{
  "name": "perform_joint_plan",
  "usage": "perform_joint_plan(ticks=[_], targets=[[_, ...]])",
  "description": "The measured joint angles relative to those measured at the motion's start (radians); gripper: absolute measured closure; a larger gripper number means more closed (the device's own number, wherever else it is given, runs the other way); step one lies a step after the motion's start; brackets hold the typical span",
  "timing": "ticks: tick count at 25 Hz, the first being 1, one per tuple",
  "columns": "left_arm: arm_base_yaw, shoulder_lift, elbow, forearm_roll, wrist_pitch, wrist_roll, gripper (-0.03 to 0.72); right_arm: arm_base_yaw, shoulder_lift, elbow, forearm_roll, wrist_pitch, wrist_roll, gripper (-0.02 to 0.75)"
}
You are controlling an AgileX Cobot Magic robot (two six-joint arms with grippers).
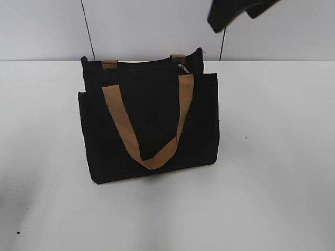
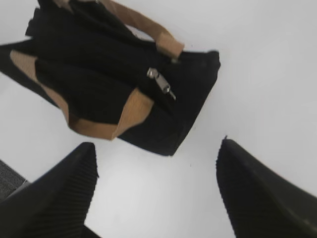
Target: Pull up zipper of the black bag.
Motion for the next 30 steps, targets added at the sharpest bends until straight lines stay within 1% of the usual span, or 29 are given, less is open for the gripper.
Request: perform_joint_plan(ticks=[5,11,15,18,21,25,27,30], targets=[[0.000,-0.243,-0.005,-0.023,0.061,0.007,0.253,0.000,-0.312,0.309,0.000,0.001,0.009,0.192],[-0.001,-0.722,-0.007,-0.037,0.061,0.026,0.252,0.000,-0.799,0.664,0.000,0.002,0.040,0.192],[-0.002,-0.982,0.005,-0.039,0.009,0.069,0.252,0.000,-1.064,0.841,0.001,-0.011,0.044,0.193],[-0.004,-1.116,0.038,-0.038,-0.004,0.086,0.252,0.000,-1.236,0.966,0.001,-0.013,0.045,0.193],[-0.004,-1.187,0.097,-0.038,-0.011,0.092,0.252,0.000,-1.356,1.066,0.001,-0.016,0.045,0.193],[-0.005,-1.197,0.138,-0.043,-0.065,0.094,0.252,0.000,-1.426,1.167,0.001,-0.054,0.045,0.193],[-0.005,-1.196,0.152,-0.044,-0.075,0.096,0.252,0.000,-1.426,1.186,0.001,-0.092,0.045,0.193],[-0.005,-1.188,0.154,-0.046,-0.079,0.096,0.256,0.000,-1.409,1.192,0.001,-0.103,0.045,0.193]])
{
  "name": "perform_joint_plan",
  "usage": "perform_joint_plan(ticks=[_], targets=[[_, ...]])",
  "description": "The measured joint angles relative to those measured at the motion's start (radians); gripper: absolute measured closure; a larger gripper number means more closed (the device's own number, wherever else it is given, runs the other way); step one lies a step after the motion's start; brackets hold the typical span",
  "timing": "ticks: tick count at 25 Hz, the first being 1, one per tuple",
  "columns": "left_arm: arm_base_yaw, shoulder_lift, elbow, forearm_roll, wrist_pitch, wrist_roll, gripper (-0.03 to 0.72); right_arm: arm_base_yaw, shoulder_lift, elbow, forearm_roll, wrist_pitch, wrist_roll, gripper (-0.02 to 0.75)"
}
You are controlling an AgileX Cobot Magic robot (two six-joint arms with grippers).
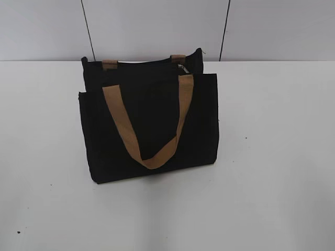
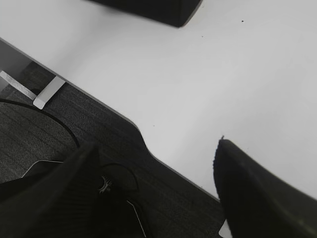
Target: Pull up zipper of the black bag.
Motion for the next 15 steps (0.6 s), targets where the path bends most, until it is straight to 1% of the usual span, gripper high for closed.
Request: perform_joint_plan(ticks=[8,10,12,13,15], targets=[[0.000,0.004,0.000,-0.001,-0.005,0.000,0.263,0.000,0.015,0.000,0.015,-0.006,0.000,0.193],[0.010,0.004,0.000,-0.001,-0.005,0.000,0.263,-0.008,0.015,0.000,0.021,-0.007,0.000,0.193],[0.037,0.004,0.000,-0.002,-0.005,0.000,0.265,-0.054,0.015,0.000,0.025,-0.007,0.000,0.193],[0.059,0.004,0.000,-0.002,-0.005,0.000,0.265,-0.098,0.015,0.000,0.026,-0.007,0.000,0.193],[0.109,0.004,0.001,-0.002,-0.006,0.000,0.265,-0.212,0.006,0.000,0.026,-0.007,0.000,0.193]])
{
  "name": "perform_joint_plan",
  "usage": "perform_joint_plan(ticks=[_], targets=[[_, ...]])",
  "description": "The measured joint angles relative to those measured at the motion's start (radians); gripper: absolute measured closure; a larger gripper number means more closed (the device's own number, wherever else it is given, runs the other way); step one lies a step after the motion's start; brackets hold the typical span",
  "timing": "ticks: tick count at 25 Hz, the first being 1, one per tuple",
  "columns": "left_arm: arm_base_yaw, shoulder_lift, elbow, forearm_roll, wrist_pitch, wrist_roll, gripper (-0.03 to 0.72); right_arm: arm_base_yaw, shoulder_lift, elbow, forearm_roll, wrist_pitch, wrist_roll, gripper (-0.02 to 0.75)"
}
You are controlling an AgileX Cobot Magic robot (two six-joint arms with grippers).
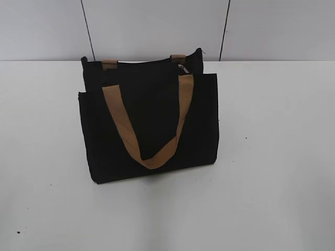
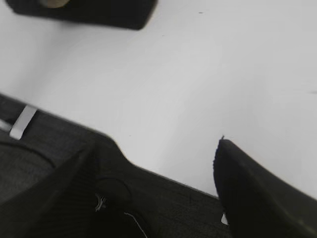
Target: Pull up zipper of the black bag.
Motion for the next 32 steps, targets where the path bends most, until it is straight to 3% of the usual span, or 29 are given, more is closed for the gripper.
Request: perform_joint_plan(ticks=[5,9,26,32], targets=[[0.118,0.000,0.000,0.000,0.000,0.000,0.265,-0.273,-0.081,0.000,0.000,-0.001,0.000,0.193],[0.158,0.000,0.000,0.000,0.000,0.000,0.266,-0.385,-0.195,0.000,0.000,-0.001,0.001,0.193],[0.181,-0.092,0.001,0.000,-0.004,0.000,0.361,-0.394,-0.214,0.000,0.001,-0.002,0.001,0.193],[0.193,-0.092,0.001,0.000,-0.005,0.000,0.429,-0.277,-0.214,0.000,0.002,-0.002,0.001,0.194]])
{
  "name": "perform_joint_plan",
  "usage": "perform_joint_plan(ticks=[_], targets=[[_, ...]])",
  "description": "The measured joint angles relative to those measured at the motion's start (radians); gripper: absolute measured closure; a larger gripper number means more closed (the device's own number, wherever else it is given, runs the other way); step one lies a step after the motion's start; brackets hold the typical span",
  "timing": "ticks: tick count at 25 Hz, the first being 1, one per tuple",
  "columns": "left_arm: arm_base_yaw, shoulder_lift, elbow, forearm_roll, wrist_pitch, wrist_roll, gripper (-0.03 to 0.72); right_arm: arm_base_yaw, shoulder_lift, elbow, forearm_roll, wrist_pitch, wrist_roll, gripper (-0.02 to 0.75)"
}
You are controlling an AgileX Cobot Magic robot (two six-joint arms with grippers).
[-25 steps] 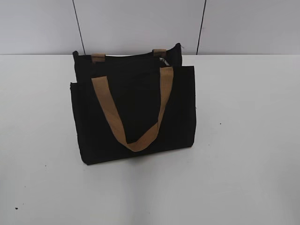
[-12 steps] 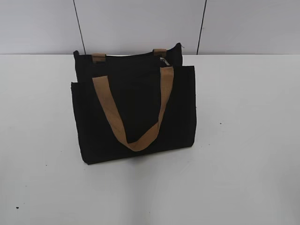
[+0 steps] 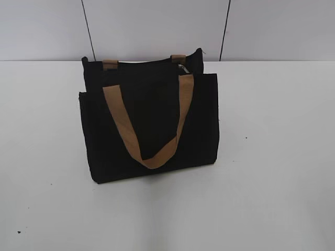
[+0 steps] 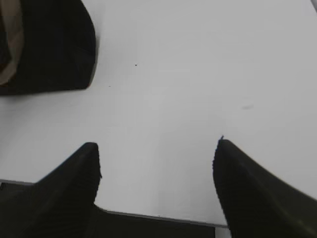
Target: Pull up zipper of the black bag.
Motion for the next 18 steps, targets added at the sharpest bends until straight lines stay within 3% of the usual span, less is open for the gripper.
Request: perform_joint_plan(ticks=[3,18], targets=[[0.000,0.000,0.000,0.000,0.000,0.000,0.446,0.029,0.000,0.000,0.000,0.000,0.000,0.193],[0.002,0.000,0.000,0.000,-0.001,0.000,0.449,0.020,0.000,0.000,0.001,0.000,0.000,0.193]])
